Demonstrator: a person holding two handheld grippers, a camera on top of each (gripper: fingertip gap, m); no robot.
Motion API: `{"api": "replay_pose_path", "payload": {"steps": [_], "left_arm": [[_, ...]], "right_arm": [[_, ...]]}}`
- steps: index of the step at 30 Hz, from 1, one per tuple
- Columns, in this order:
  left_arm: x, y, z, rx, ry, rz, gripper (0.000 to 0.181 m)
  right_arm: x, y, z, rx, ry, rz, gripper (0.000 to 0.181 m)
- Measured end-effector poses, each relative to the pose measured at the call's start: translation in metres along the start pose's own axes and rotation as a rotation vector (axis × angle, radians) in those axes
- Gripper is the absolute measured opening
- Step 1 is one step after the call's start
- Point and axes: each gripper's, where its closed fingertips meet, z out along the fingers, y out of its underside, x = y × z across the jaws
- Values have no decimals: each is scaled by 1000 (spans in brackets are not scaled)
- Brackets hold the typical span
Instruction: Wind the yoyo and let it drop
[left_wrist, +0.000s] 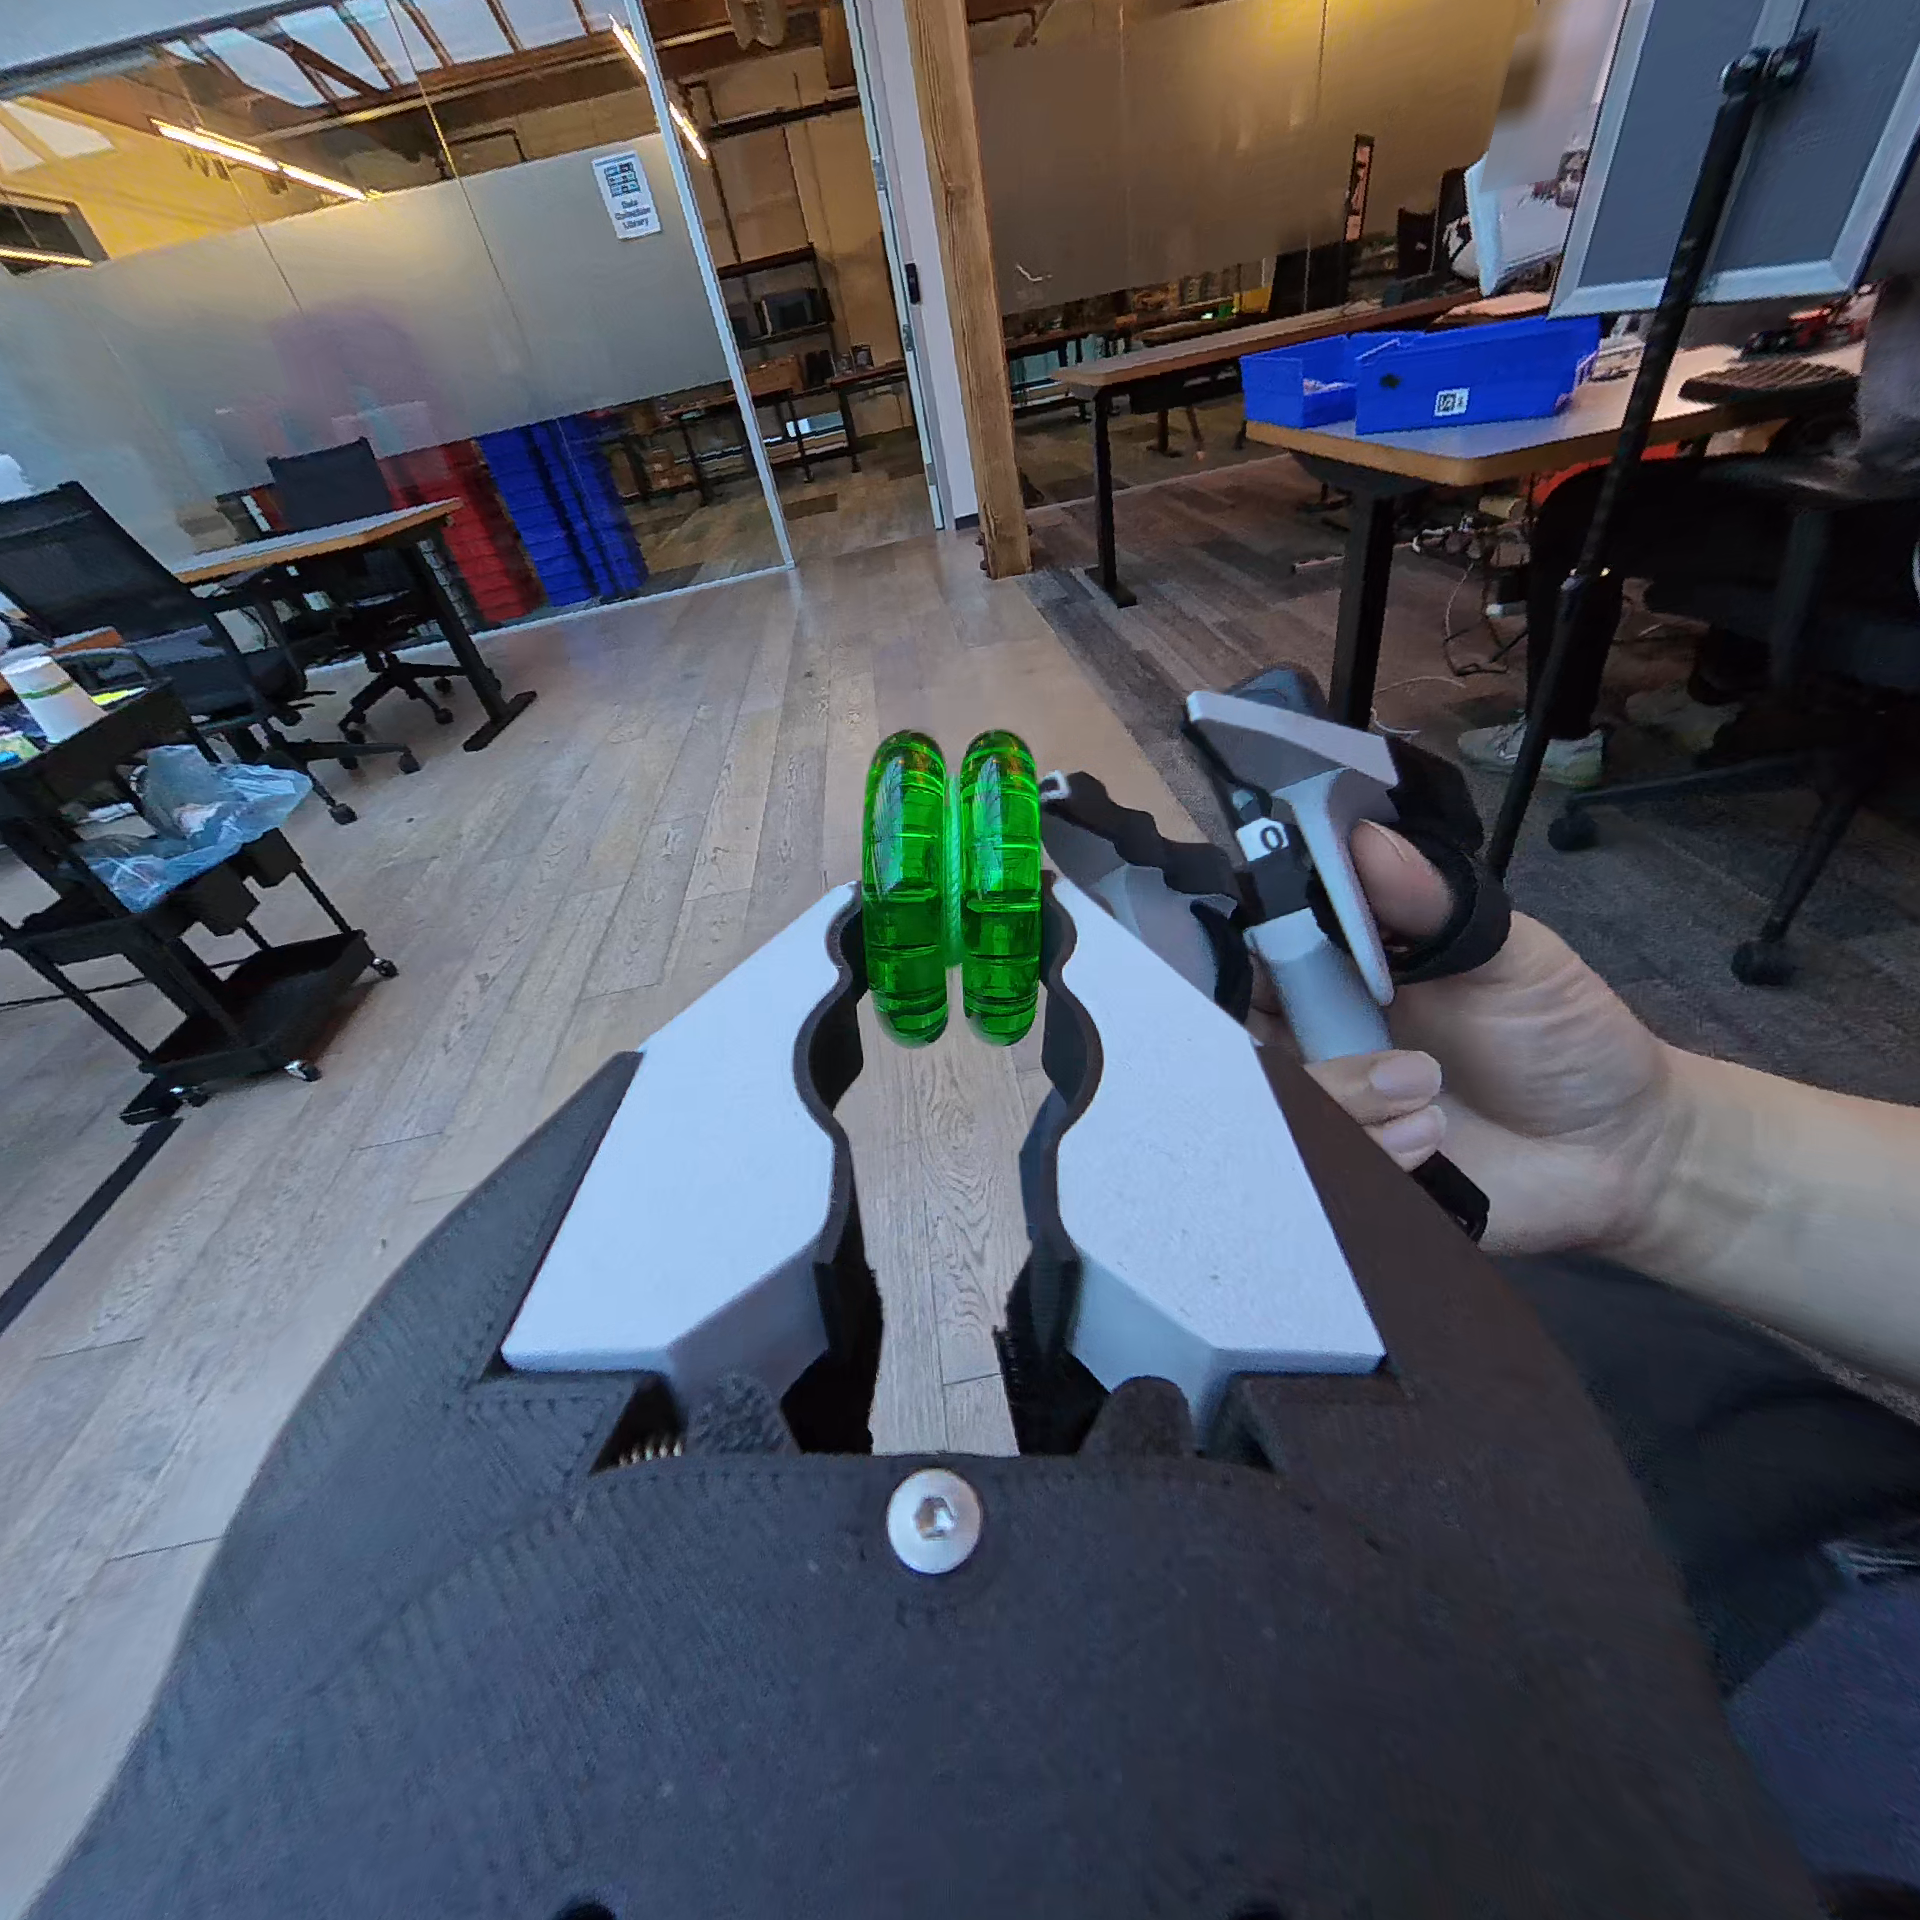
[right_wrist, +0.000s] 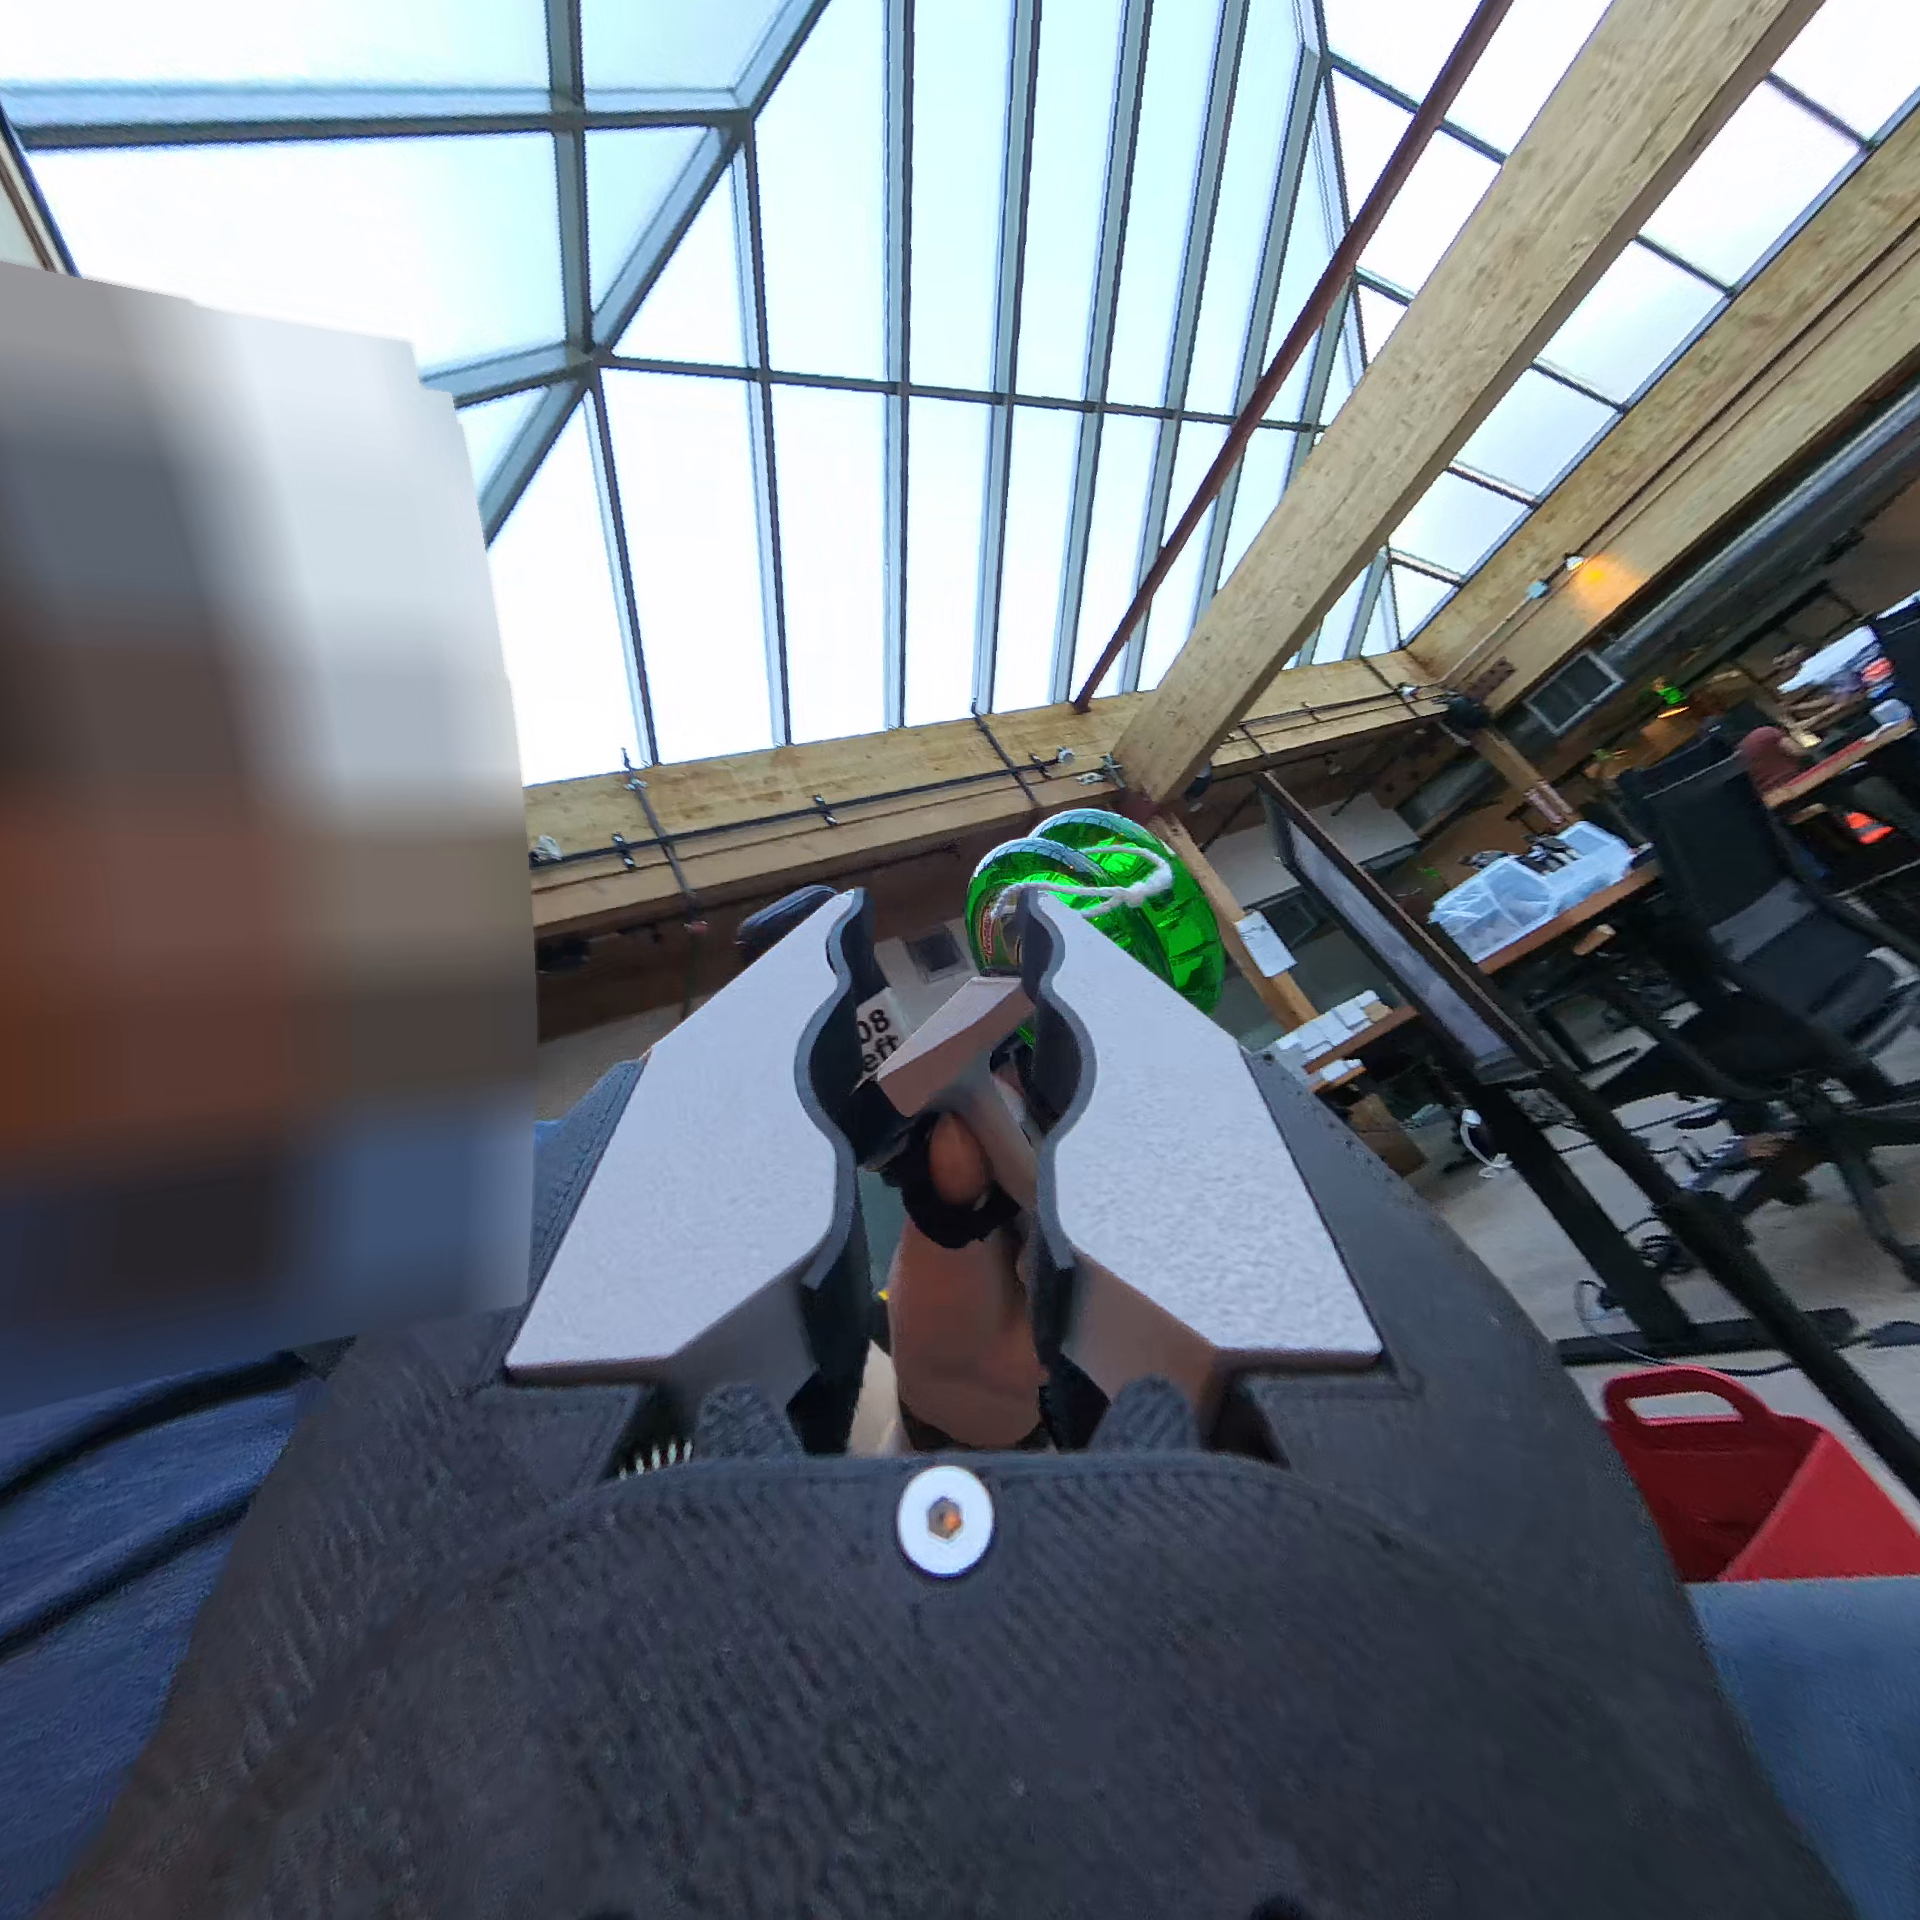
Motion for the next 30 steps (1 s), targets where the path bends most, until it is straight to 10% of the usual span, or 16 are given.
{"api": "replay_pose_path", "payload": {"steps": [30], "left_arm": [[-9, 22, 10, -75, -16, -77, 29]], "right_arm": [[14, 7, 6, -69, 276, -465, 48]]}}
